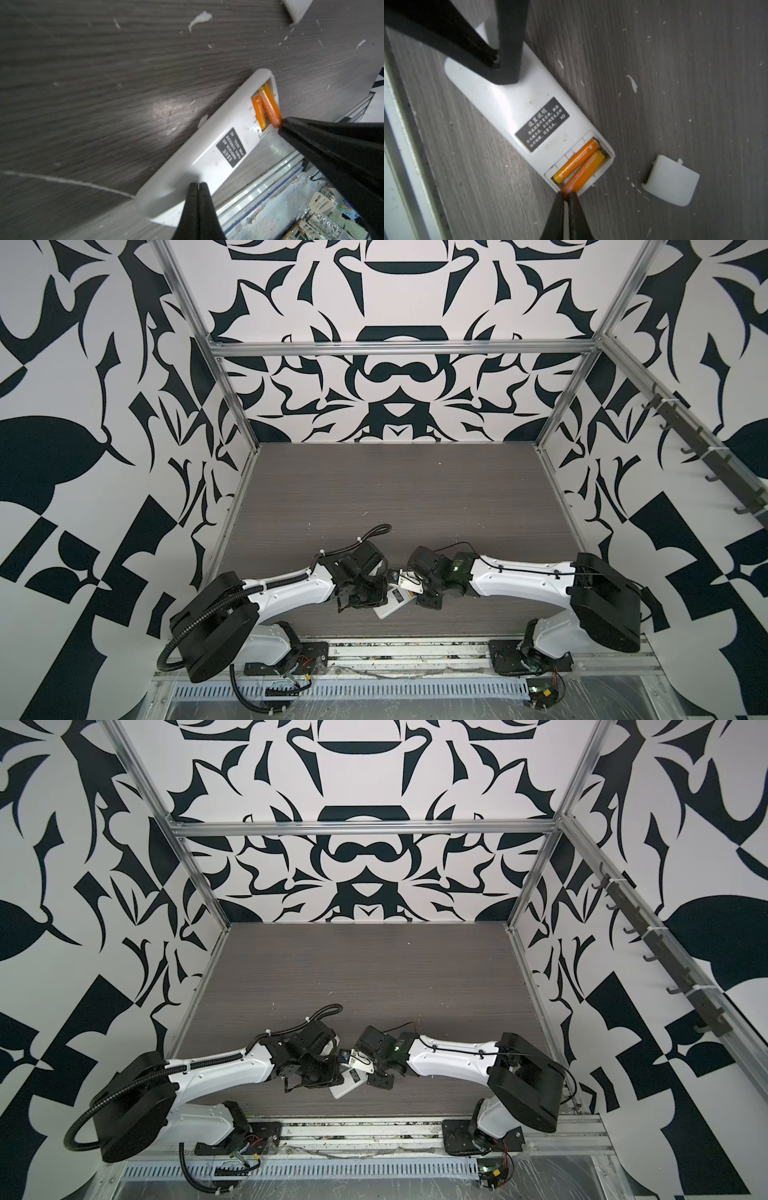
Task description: Load the batteries into the remote control
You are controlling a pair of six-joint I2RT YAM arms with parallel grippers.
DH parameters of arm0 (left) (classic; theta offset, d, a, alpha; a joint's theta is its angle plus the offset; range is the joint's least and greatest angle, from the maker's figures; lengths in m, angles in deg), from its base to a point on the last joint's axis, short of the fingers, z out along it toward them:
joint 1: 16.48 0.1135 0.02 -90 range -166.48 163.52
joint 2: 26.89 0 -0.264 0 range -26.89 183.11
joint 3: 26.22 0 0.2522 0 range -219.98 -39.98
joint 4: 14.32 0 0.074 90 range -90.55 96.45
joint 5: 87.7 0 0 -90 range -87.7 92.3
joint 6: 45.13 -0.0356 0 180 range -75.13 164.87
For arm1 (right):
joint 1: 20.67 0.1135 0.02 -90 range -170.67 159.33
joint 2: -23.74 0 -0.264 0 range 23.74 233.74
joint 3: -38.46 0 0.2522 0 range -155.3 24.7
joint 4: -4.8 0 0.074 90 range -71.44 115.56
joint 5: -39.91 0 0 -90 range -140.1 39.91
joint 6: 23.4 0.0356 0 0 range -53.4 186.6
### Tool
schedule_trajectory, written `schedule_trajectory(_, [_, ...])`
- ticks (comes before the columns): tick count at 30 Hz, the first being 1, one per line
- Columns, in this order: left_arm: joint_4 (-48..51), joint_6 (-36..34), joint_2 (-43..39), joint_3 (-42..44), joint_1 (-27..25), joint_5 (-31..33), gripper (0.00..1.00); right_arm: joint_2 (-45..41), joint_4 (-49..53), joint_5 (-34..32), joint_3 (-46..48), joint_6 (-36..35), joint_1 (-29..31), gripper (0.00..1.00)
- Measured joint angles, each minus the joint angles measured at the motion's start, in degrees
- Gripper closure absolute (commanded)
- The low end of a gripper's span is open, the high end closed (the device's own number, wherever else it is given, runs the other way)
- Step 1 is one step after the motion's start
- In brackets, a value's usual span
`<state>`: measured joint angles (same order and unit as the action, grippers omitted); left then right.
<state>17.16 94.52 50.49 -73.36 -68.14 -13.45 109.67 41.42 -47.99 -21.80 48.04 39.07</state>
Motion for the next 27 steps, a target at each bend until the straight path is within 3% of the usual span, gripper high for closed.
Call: schedule_trajectory(27, [-0.3,0.0,0.7,-0.2,0.6,-0.6,1.00,3.2,1.2,-0.5,-1.6,0.2,-1.2,0.96])
